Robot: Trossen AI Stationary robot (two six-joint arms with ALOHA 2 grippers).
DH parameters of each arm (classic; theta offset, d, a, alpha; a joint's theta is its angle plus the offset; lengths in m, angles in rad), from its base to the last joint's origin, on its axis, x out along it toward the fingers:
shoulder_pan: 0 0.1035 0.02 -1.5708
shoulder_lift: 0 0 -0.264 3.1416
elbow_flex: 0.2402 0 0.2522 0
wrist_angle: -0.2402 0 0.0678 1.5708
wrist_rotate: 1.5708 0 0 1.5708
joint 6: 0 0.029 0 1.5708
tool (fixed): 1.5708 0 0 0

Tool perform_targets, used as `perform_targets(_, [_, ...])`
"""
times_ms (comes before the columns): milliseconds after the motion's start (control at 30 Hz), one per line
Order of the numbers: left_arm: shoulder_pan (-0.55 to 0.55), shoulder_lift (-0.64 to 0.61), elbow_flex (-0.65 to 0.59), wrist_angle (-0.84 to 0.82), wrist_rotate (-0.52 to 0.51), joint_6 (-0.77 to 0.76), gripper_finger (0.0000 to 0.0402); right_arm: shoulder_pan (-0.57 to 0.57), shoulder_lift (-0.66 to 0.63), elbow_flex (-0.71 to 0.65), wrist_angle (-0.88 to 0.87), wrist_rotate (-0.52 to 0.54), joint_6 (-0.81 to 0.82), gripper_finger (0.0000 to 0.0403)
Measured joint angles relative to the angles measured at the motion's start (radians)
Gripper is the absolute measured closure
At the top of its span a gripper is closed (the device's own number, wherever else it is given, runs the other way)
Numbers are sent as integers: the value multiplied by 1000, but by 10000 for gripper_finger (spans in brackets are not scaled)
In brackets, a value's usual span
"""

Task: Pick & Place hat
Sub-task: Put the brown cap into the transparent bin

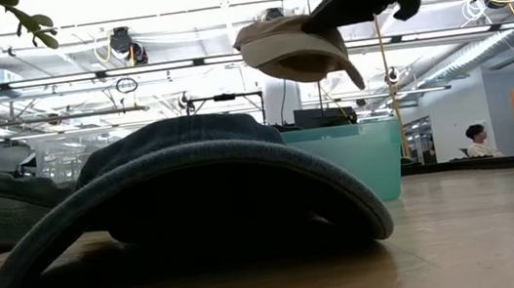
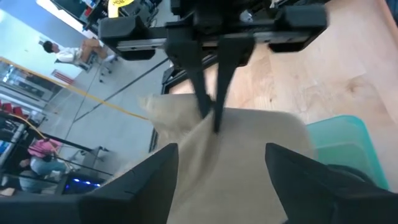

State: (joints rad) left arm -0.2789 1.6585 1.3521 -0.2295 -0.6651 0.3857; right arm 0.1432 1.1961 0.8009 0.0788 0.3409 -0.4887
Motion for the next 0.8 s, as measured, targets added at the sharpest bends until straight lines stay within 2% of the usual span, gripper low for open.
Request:
perform_targets(267, [4, 0, 0, 84, 13, 102, 147, 2, 0, 0, -18, -6, 50, 403])
perform_targets(567, [9, -1, 0, 82, 76, 87, 144, 23, 0, 0, -38, -6, 58, 403])
perform_targets(800, [48, -1, 0, 83, 210, 15, 144, 48, 0, 0, -39, -6, 0, 403])
